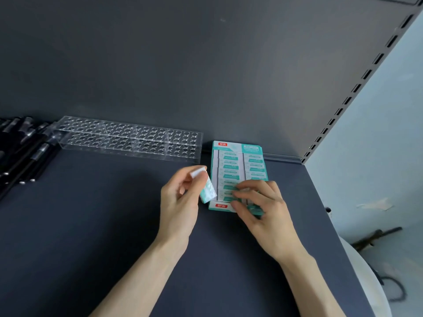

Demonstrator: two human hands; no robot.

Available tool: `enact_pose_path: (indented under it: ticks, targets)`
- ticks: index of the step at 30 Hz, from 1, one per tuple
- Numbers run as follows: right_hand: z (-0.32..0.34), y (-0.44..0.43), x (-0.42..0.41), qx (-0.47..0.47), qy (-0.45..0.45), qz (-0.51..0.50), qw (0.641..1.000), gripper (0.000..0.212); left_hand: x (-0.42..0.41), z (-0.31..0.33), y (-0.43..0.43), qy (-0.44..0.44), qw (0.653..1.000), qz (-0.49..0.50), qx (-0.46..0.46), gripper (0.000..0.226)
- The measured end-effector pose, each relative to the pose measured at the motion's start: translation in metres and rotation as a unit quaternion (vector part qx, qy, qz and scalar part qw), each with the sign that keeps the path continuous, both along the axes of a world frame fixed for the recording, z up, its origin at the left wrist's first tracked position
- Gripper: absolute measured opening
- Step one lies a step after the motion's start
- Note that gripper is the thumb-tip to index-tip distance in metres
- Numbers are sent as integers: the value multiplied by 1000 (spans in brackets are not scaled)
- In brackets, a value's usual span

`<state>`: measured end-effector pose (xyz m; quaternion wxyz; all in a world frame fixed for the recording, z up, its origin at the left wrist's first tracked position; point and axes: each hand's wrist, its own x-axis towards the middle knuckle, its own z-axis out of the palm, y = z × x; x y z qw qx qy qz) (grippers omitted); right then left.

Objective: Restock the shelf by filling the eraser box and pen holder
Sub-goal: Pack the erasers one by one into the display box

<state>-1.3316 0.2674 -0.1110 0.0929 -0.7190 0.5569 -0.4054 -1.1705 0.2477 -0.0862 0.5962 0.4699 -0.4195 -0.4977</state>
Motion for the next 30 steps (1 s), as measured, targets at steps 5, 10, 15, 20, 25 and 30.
enact_pose_path:
  ticks: [5,10,15,20,25,30]
  targets:
    - [10,6,0,-3,-81,-16,997,32,-1,3,3,8,999,-37,-7,6]
    - [21,12,0,64,-222,18,973,36,-4,4,7,23,996,-80,-20,13]
    - [22,11,1,35,-226,43,973,33,-7,4,10,-32,994,-81,-62,20]
    - [21,12,-2,30,-213,42,976,27,-7,-5,7,-128,986,-66,-80,13]
    - [24,14,-25,19,-178,-20,984,30,-4,-12,5,-276,957,-44,-81,29]
    - [21,24,-39,35,-125,-48,990,35,-6,-15,7,-349,928,-92,-90,63]
